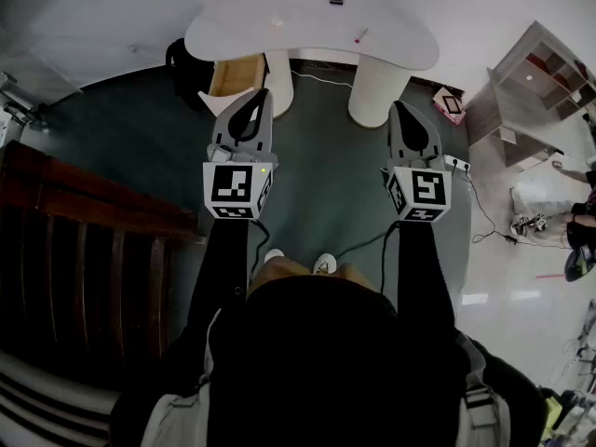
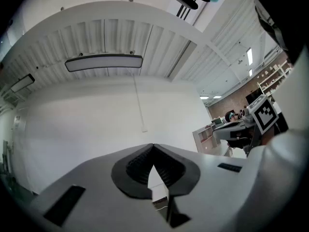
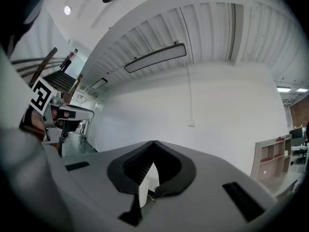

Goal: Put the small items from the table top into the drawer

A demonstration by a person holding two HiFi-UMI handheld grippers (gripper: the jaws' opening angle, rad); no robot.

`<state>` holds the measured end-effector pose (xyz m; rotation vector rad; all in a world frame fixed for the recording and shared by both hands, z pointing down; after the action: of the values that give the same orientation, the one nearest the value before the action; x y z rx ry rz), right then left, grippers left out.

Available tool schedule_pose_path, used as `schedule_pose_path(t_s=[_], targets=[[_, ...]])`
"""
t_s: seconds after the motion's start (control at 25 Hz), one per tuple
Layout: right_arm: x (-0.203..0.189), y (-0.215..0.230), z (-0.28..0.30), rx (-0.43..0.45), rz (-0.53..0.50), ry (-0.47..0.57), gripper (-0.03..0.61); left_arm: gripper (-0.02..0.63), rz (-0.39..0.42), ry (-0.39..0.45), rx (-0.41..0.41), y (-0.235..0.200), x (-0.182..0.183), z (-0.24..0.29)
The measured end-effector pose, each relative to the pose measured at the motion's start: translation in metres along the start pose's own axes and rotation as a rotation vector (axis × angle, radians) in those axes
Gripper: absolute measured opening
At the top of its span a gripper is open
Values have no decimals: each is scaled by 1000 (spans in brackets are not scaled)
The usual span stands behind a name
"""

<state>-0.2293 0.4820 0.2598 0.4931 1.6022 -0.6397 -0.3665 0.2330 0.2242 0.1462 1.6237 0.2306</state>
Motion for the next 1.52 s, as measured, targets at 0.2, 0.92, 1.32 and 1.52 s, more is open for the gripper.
schedule_pose_path(t_s=[0.2, 0.92, 1.32, 1.52], targets=[[-1, 3, 4, 9, -2, 0, 26, 14, 0, -4, 5, 4, -1, 5], [-23, 16, 89, 55, 6, 37, 26, 14, 18, -1, 16, -37, -27, 76], [-55, 10, 225, 45, -20, 69, 28, 14, 16, 14, -3, -121, -88, 181], [-57, 5, 301, 30, -8, 53, 28, 14, 8, 1, -27, -176, -102, 240]])
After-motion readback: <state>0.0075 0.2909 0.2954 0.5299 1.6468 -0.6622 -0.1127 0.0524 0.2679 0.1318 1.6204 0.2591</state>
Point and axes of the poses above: the fingertips, and each gripper's own axes: z forward along the fingers, y to its right, x out of its top, the point moved 9 cm from there along -z, backward along the fingers, and after that the axes turned 8 degrees about -x, right-handed, at the moved point
